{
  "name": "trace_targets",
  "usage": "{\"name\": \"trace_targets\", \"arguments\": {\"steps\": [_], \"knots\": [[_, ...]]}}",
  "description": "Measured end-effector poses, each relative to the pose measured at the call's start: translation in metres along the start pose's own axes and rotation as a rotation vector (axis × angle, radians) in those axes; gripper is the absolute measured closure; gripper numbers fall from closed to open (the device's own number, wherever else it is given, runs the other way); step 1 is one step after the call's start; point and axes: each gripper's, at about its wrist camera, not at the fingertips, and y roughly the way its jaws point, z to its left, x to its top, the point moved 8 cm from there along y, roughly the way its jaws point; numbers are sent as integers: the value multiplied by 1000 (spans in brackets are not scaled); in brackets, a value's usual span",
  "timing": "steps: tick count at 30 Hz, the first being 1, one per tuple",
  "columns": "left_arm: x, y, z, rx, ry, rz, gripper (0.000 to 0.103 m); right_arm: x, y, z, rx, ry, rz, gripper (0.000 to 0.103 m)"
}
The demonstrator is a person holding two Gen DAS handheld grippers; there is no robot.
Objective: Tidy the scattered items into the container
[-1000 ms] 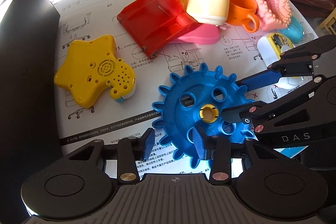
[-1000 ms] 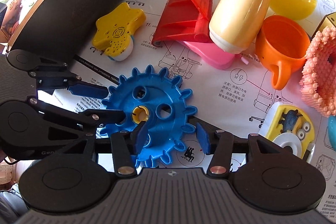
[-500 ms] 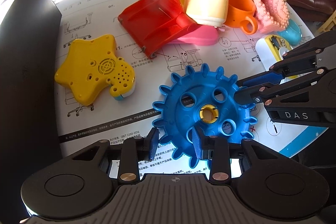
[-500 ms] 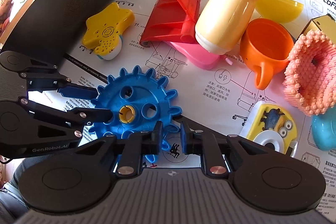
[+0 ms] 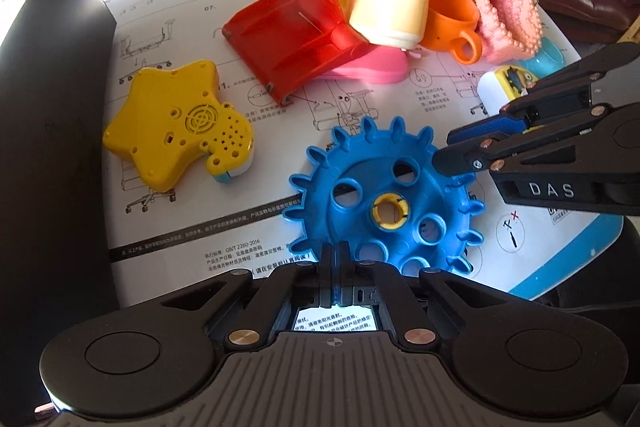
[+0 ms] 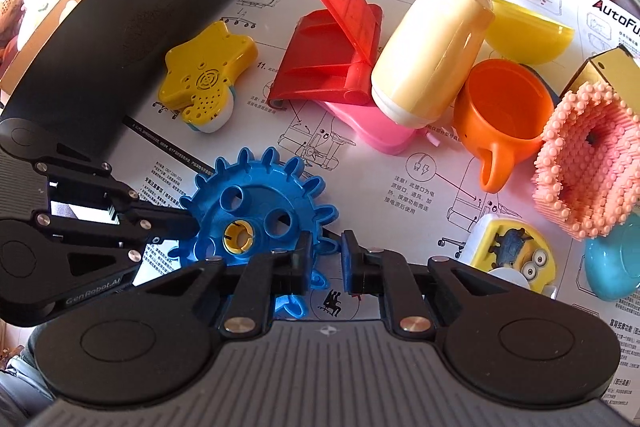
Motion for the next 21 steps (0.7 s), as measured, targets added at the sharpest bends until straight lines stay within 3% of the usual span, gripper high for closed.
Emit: {"name": "trace_targets", "arguments": {"steps": [1,2,4,5,7,12,17,21], "knots": [[-2,-1,0,-8,-5,0,103,0,1,-1,0,2,1,87],[-4,-3,1,-17,-11,-1,88,-1,2,-2,2,7,3,87],[-7,-7,3,-19,-25,-5,69,-1,3,-3,-2,10,3,87],[-9,-9,5,-6,-23,-7,51,-1,4,-4,-11,9,0,87],[-13,-13,8,29,-9,-25,35,-1,4,-7,-16,12,-1,88],[-14,-10,6,-10,-17,-7,36,0,7,-10,-14,25,-2,88],[-8,-1,-1,-8,-15,7,50,-1,9,-10,-6,32,0,88],[1,3,-3,-41,-61,10,48,0,9,-12,-8,32,-6,88]]}}
